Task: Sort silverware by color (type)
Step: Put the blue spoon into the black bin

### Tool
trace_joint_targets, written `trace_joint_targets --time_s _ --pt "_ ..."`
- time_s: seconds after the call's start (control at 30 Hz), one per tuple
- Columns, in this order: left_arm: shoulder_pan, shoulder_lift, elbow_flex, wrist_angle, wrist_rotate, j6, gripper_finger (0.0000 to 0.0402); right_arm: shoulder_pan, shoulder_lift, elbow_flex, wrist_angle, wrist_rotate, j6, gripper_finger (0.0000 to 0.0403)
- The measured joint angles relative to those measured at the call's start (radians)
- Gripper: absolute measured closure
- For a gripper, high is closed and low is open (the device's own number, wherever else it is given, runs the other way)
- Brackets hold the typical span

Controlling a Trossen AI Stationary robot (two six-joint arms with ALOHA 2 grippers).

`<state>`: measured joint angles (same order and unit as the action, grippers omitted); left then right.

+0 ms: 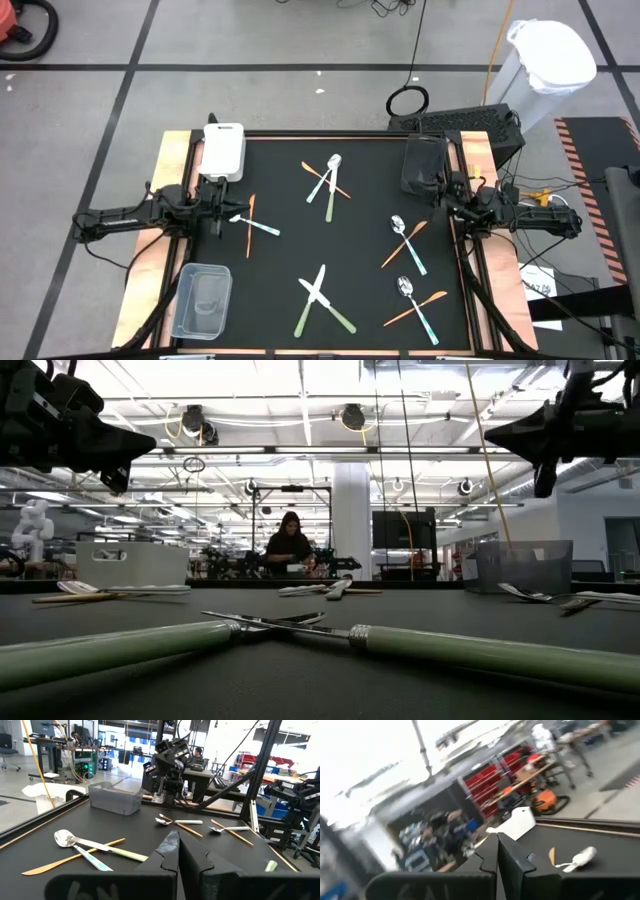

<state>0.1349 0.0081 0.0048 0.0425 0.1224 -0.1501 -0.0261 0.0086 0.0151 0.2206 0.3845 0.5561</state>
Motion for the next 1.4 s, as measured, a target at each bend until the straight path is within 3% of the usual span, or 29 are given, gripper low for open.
trace_joint_targets --time_s 0.17,0.27,0.4,0.57,0.8,1.0,1.1,1.2,1.4 --pt "0.000 0.000 0.000 0.000 -0.009 0.005 0.0395 0.000 0.003 0.000 0.001 0.295 0.108 0.0399" --pt "0.002 0.000 0.000 0.003 -0.102 0.027 0.0395 0.000 0.003 0.000 0.000 0.359 0.256 0.0399" --pt "0.002 0.000 0.000 0.005 -0.130 0.027 0.0395 0.000 0.022 0.023 -0.016 0.309 0.433 0.0399" --pt "0.002 0.000 0.000 0.011 -0.141 0.026 0.0395 0.000 0.157 0.105 -0.025 0.260 0.453 0.0401" --pt "0.002 0.003 0.000 0.215 -0.433 -0.276 0.0395 -0.006 0.503 0.297 -0.110 0.249 0.423 0.0401" --pt "0.002 0.004 0.000 0.371 -0.601 -0.390 0.0395 -0.005 0.772 0.487 -0.107 -0.058 0.219 0.0401" --pt "0.002 0.004 0.000 0.380 -0.605 -0.392 0.0395 -0.006 0.855 0.570 -0.039 -0.150 0.219 0.0401" --pt "0.002 0.006 0.000 0.351 -0.576 -0.395 0.0395 -0.020 0.909 0.647 -0.075 -0.152 0.159 0.0396" --pt "0.002 0.073 0.018 0.282 -0.371 -0.469 0.0395 -0.065 0.967 0.796 -0.512 -0.176 0.284 0.0364"
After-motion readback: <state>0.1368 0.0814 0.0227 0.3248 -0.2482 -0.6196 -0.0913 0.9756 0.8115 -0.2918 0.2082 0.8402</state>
